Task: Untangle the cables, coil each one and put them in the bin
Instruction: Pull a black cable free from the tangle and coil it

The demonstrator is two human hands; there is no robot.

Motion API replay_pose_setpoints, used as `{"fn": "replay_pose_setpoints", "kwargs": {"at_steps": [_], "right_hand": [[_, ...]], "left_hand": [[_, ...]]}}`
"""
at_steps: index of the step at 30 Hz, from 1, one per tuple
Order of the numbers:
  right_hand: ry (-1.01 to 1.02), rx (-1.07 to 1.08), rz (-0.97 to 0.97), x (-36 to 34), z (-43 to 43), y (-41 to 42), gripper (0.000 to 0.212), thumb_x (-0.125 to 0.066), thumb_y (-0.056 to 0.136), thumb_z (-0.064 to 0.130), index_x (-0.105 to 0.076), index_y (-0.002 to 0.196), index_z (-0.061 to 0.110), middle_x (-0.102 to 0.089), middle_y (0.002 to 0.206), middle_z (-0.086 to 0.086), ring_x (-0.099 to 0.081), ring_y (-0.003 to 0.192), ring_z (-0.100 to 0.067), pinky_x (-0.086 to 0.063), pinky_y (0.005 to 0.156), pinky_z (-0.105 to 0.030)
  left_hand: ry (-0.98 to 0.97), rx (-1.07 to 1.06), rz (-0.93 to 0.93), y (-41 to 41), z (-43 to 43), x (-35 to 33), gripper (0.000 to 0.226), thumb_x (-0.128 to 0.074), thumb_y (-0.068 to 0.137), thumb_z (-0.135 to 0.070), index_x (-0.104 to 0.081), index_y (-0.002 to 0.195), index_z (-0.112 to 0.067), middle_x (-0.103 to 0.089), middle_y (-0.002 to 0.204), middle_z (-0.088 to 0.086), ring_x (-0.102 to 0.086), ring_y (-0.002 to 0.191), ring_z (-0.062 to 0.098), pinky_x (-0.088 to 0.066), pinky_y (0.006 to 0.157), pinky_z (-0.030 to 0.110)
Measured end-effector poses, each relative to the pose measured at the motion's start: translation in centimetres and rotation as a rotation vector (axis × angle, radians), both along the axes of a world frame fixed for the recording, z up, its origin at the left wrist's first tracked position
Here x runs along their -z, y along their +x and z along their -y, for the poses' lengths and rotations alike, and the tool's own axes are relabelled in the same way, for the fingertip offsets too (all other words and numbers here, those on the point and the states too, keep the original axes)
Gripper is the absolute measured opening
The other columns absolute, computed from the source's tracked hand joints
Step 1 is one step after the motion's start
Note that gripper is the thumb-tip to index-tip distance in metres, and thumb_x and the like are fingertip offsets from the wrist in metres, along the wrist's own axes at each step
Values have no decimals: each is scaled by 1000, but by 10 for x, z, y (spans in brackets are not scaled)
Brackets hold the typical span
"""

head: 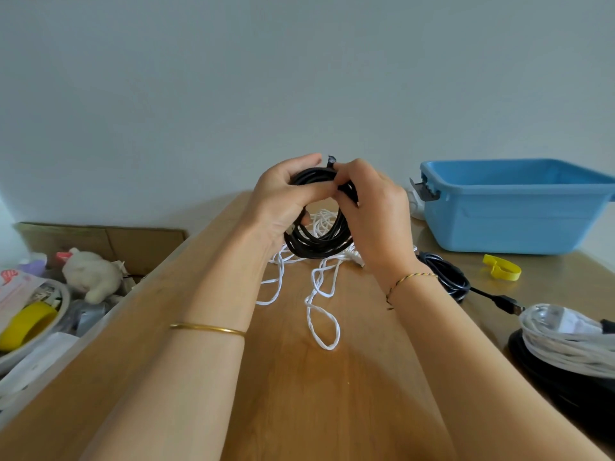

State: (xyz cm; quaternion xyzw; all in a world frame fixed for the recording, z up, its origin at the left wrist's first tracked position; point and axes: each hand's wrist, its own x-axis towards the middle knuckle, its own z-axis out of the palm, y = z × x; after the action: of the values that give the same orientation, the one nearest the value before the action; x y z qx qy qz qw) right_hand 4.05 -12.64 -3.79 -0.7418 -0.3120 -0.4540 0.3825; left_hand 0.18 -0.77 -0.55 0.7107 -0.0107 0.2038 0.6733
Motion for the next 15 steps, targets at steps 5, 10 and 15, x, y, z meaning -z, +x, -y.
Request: {"fn": "replay_pose_setpoints", "kwargs": {"at_steps": [5, 10, 15], "right_hand": [[-27, -9, -35, -3, -1, -4, 11, -67, 79, 4, -58, 85, 2, -68, 82, -11, -61, 71, -31, -51, 60, -43], [-77, -66, -169, -12, 5, -4, 11, -67, 83, 8, -61, 90, 4, -67, 90, -7, -61, 80, -25, -47, 71, -37], [-125, -87, -236, -24, 13, -4, 7, -65, 84, 10, -66, 88, 5, -66, 90, -8, -60, 84, -25, -49, 76, -42]], "left_hand": [[-59, 26, 10, -2, -2, 1, 19, -64, 90, -13, -68, 109, -14, -70, 94, 5, -67, 79, 12, -30, 38, 18], [-95, -1, 20, -3, -4, 2, 12, -62, 91, -8, -67, 94, -19, -70, 85, 3, -69, 76, 14, -29, 36, 17], [2, -32, 43, -1, -4, 4, 13, -61, 91, -9, -67, 94, -20, -71, 85, 2, -69, 73, 13, -30, 37, 17]]}}
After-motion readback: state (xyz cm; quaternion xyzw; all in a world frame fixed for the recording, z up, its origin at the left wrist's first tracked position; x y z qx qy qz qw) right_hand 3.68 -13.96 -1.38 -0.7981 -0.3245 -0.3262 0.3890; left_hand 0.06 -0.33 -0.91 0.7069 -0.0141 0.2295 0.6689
